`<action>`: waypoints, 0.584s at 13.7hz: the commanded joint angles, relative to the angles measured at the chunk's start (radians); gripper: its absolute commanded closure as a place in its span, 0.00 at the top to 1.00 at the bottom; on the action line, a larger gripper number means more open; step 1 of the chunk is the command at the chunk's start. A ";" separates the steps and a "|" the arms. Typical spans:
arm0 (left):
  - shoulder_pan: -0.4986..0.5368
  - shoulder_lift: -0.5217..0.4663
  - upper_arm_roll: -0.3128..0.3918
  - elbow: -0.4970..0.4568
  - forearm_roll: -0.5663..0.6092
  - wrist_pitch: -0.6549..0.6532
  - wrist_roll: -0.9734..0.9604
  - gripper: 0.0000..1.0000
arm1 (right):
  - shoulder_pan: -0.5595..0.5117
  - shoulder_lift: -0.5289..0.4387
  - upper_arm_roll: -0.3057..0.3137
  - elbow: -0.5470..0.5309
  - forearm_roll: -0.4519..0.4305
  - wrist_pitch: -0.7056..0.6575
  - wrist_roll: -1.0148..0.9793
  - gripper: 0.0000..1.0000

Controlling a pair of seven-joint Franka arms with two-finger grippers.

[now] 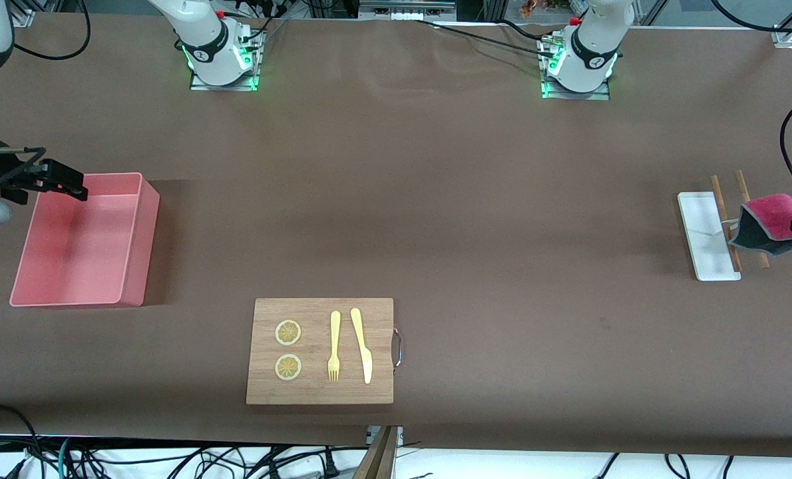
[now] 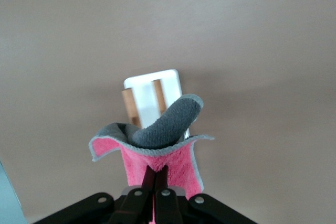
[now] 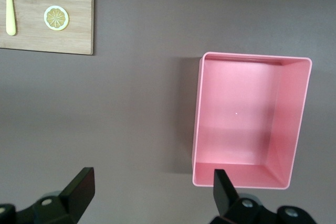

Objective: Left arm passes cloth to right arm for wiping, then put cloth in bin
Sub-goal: 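Carry the cloth to mid-table with the left gripper while the right gripper approaches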

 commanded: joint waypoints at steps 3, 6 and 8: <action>-0.166 0.013 -0.063 0.157 -0.038 -0.185 -0.055 0.00 | -0.010 0.021 0.000 -0.010 -0.002 -0.007 -0.011 1.00; -0.336 0.016 -0.065 0.186 -0.087 -0.222 -0.252 0.00 | -0.001 0.028 0.003 -0.013 0.016 -0.030 0.015 1.00; -0.441 0.031 -0.063 0.195 -0.158 -0.219 -0.418 0.00 | -0.001 0.045 0.006 -0.008 0.134 -0.018 0.108 1.00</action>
